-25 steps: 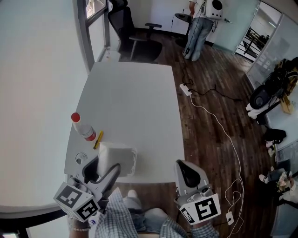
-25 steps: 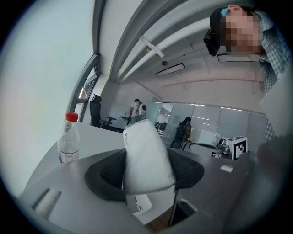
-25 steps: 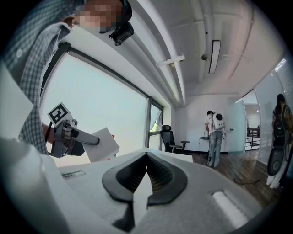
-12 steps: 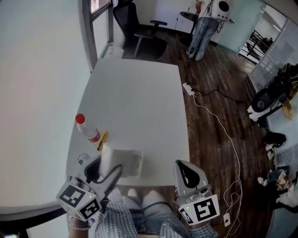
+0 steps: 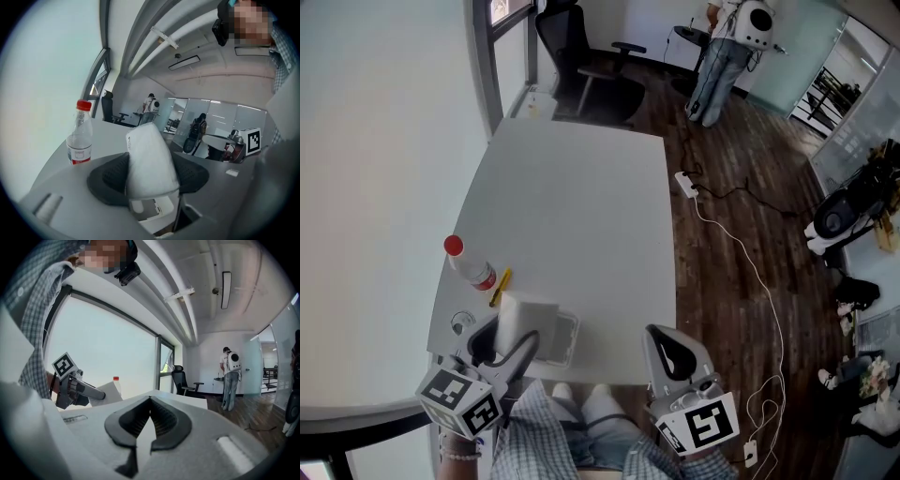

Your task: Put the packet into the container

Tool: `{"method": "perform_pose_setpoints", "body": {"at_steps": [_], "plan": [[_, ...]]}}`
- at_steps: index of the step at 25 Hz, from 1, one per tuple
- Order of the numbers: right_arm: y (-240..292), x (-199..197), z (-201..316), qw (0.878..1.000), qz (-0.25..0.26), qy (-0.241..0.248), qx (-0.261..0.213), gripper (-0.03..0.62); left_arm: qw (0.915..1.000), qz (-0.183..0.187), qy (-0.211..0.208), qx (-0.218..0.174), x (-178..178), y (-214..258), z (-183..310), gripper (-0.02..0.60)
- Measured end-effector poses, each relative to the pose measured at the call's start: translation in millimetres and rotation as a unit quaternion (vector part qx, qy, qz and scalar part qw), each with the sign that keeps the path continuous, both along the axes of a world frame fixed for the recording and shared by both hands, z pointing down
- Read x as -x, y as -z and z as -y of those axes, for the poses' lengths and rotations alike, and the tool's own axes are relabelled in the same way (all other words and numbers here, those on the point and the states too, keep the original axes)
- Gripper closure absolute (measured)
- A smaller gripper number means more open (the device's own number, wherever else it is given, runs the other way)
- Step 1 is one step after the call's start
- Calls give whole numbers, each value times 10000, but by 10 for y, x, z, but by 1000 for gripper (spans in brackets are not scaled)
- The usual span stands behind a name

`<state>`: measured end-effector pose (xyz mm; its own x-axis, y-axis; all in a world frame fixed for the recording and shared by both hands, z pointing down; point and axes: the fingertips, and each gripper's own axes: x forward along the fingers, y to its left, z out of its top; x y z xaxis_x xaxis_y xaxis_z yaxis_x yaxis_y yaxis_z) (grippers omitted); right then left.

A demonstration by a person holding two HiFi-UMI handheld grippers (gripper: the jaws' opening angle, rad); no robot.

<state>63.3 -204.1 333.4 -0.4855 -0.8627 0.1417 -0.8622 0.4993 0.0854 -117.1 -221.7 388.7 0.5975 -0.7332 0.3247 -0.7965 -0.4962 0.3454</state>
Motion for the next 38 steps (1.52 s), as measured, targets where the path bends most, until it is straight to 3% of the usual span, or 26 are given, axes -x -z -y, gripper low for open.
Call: {"method": "perform_pose_setpoints", "body": {"at_steps": [10,17,23,28,38], "plan": [[-143,-64,123,9995,99,202,219,594,9981,478,148,354,46,-346,5,313],[-206,-36,144,9991,120,252,328,594,9919,1104,-115,620,-42,-567,-41,311],[-274,-72,147,9988,122,220,419,594,9824,1660,-314,795,-135,-763,-28,311],[-329,-107,107,9987,113,159,477,594,9682,2309,-492,834,-125,-1021,-37,310],[-356,-158,54,9986,77,36,519,594,9554,2787,-506,834,-159,-1249,-23,298]]}}
